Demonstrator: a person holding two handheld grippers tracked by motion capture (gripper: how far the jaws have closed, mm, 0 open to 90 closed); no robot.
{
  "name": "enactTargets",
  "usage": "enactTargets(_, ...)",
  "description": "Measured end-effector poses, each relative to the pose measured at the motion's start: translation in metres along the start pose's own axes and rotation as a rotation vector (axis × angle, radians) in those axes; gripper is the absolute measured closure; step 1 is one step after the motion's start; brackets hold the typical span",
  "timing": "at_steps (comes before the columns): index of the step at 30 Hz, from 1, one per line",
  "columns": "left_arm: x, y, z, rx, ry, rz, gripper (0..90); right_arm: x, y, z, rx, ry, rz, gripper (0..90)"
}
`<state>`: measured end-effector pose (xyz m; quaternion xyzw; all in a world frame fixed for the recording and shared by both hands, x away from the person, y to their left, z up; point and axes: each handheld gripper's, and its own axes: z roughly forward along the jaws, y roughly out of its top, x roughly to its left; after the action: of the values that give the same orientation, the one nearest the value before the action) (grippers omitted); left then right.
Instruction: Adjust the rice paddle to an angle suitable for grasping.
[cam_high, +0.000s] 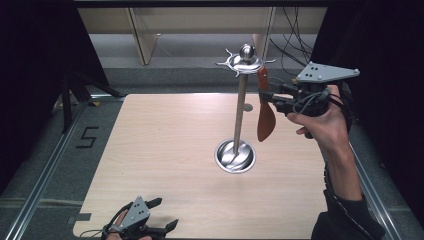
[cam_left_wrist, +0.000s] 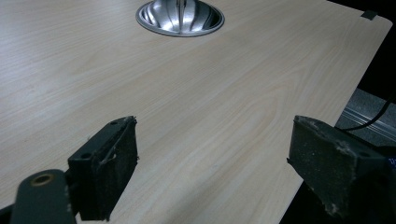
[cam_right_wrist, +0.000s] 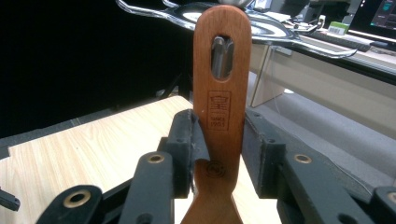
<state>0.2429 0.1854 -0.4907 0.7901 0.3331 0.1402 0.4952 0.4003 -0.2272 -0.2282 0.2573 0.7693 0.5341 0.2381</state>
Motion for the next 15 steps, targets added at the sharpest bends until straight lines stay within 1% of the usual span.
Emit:
enactTargets(1, 0.0, -0.0005, 0.0006, -0.002, 0.002, -0.002, 14.9, -0.0008, -0.0004, -0.0003, -0.005, -0.002, -0.008, 66.7)
enactTargets(2, -0.0003, -0.0005, 0.0009, -0.003, -0.001, -0.005, 14.9, 0.0, -0.0012, -0.0005, -0.006, 0.01, 0.01, 66.6)
enactTargets(4, -0.0007, -0.0006, 0.0011, -0.007, -0.002, -0.009, 14.9, 0.0005, -0.0019, -0.0011, -0.003, 0.015, 0.017, 66.5)
enactTargets(5, -0.0001, -0.0006, 0.0009, -0.003, 0.001, -0.004, 14.9, 0.0011, -0.0025, -0.001, -0.008, 0.02, 0.02, 66.4)
enactTargets(6, -0.0003, -0.0006, 0.0011, -0.006, -0.001, -0.008, 14.9, 0.0012, -0.0029, -0.002, -0.01, 0.003, 0.005, 66.1)
enactTargets(7, -0.0003, -0.0006, 0.0011, -0.006, -0.001, -0.008, 14.9, 0.0012, -0.0029, -0.002, -0.01, 0.003, 0.005, 66.1)
enactTargets(8, 0.0001, -0.0005, 0.0008, 0.001, 0.0, -0.001, 14.9, 0.0016, -0.0035, -0.0015, -0.023, -0.007, -0.008, 65.5)
enactTargets(11, -0.0005, -0.0006, 0.0012, -0.005, -0.003, -0.008, 14.9, 0.0021, -0.0039, -0.0019, -0.025, -0.013, -0.003, 64.3)
enactTargets(12, -0.0006, -0.0006, 0.0012, -0.006, -0.003, -0.009, 14.9, 0.0023, -0.0045, -0.0036, -0.015, -0.003, 0.002, 63.9)
enactTargets(13, -0.0006, -0.0006, 0.0012, -0.006, -0.003, -0.009, 14.9, 0.0023, -0.0045, -0.0036, -0.015, -0.003, 0.002, 63.9)
enactTargets(14, 0.0002, -0.0005, 0.0007, 0.0, 0.001, -0.002, 14.9, 0.0023, -0.0057, -0.0056, -0.03, -0.007, 0.005, 62.5)
enactTargets(15, 0.0002, -0.0005, 0.0007, 0.0, 0.001, -0.002, 14.9, 0.0023, -0.0057, -0.0056, -0.03, -0.007, 0.005, 62.5)
